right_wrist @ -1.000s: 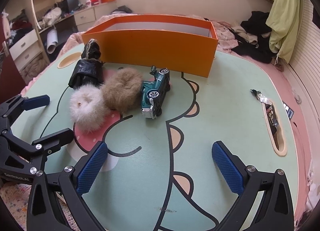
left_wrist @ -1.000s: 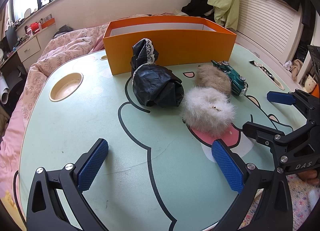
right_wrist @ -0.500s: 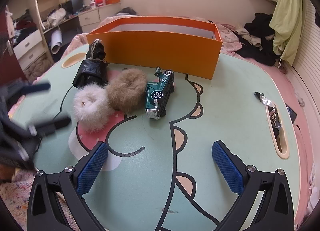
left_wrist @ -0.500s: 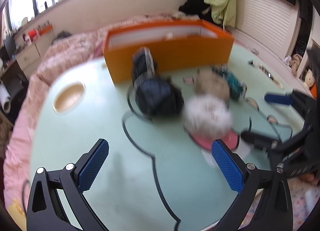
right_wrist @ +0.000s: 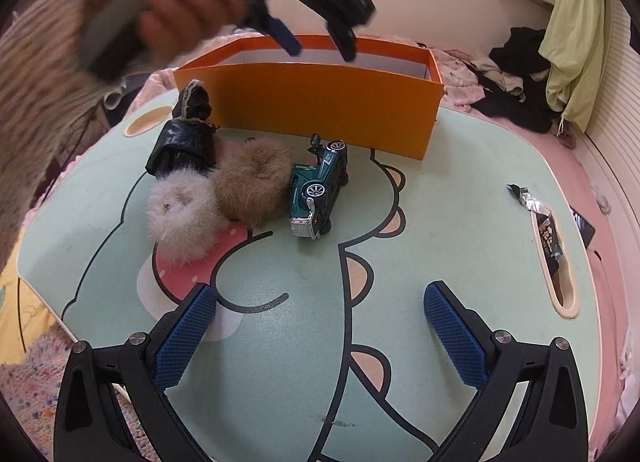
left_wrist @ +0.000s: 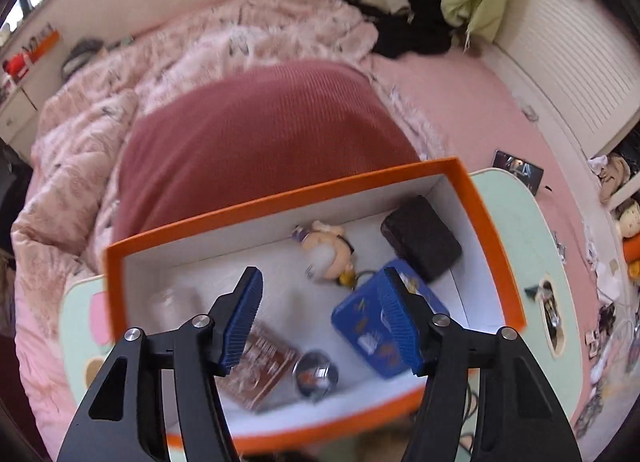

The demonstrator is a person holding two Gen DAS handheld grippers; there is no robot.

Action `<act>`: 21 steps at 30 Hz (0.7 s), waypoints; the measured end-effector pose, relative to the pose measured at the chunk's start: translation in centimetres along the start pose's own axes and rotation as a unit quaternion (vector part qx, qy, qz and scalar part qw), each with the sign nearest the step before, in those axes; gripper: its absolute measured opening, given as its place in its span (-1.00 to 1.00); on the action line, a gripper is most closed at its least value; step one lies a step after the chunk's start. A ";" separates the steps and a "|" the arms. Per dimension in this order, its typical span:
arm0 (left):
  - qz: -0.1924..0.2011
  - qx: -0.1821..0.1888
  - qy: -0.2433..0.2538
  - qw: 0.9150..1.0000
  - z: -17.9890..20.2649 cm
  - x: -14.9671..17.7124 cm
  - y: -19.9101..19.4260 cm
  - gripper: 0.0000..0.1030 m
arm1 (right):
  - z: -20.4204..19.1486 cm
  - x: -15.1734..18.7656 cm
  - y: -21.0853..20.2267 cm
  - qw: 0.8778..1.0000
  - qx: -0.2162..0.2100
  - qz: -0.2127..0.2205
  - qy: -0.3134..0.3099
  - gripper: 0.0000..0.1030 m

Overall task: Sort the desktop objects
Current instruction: 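Reach into the box and grasp the white cartoon figurine keychain with the left tool, then carry the figurine keychain out and release it in front of the black bag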

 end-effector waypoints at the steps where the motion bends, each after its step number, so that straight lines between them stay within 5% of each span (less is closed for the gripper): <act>1: -0.012 -0.011 -0.002 1.000 0.3 -0.5 1.1 0.16 | 0.0 0.0 0.0 1.000 0.000 0.000 0.000 1.00; 5: -0.039 -0.019 -0.019 0.999 0.5 -1.0 3.6 -0.23 | 0.1 0.1 0.0 1.000 -0.002 0.002 -0.001 1.00; 11: -0.033 -0.001 -0.009 0.999 0.3 -0.5 4.0 -0.29 | 0.1 0.0 0.0 1.000 -0.002 0.003 -0.001 1.00; 16: 0.053 0.034 -0.008 0.998 -0.9 1.5 -1.9 -0.30 | 0.0 0.1 0.0 1.000 -0.002 0.003 -0.001 1.00; 21: 0.146 0.090 -0.007 0.985 -2.6 6.8 -10.6 -0.29 | 0.0 0.0 0.0 1.000 -0.002 0.003 -0.001 1.00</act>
Point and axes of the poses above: each gripper's, at about its wrist camera, not at the fingertips, and y roughly the way its jaws point, z to its right, x to its underside, the point moved 1 cm from there along y, roughly the way its jaws point, and after that the axes turned 5 degrees about -x, right-handed, at the moved point
